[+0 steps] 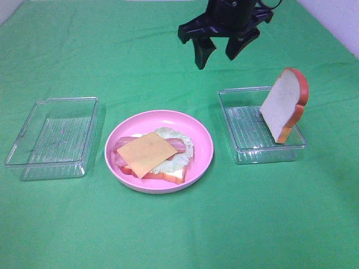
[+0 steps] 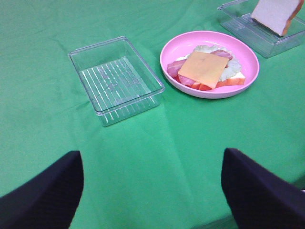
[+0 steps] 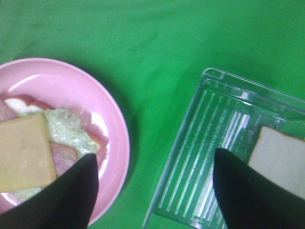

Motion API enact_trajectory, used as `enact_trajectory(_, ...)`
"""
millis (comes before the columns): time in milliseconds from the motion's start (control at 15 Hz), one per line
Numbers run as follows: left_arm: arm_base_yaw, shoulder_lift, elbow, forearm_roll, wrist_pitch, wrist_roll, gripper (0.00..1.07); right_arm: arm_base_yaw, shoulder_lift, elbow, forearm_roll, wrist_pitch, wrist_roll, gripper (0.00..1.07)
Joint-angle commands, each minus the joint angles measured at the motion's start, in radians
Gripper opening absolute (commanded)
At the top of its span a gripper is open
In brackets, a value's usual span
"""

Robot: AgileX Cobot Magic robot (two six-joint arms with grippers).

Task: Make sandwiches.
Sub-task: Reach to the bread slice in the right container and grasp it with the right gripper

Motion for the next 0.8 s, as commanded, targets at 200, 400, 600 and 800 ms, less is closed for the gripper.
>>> enact_trajectory(200,-0.004,-0.020,0.001,-0.004,-0.006,-0.001,0.76,-0.193,-0.025,-0.004,-0.010,0.110,0.038,0.70)
enact_trajectory(400,-0.004,-0.020,0.001,-0.004,-0.006,-0.001,0.76,-0.267,-0.025,-0.003,-0.010,0.164,0.045,0.71)
enact_trajectory(600,-0.004,-0.020,0.001,-0.004,-0.006,-0.001,0.76,-0.316,-0.025,0.017,0.050,0.164,0.038,0.71)
enact_trajectory(800,-0.004,-0.020,0.001,-0.004,-0.006,-0.001,0.76,-0.330,-0.023,0.108,0.061,0.150,0.025,0.71)
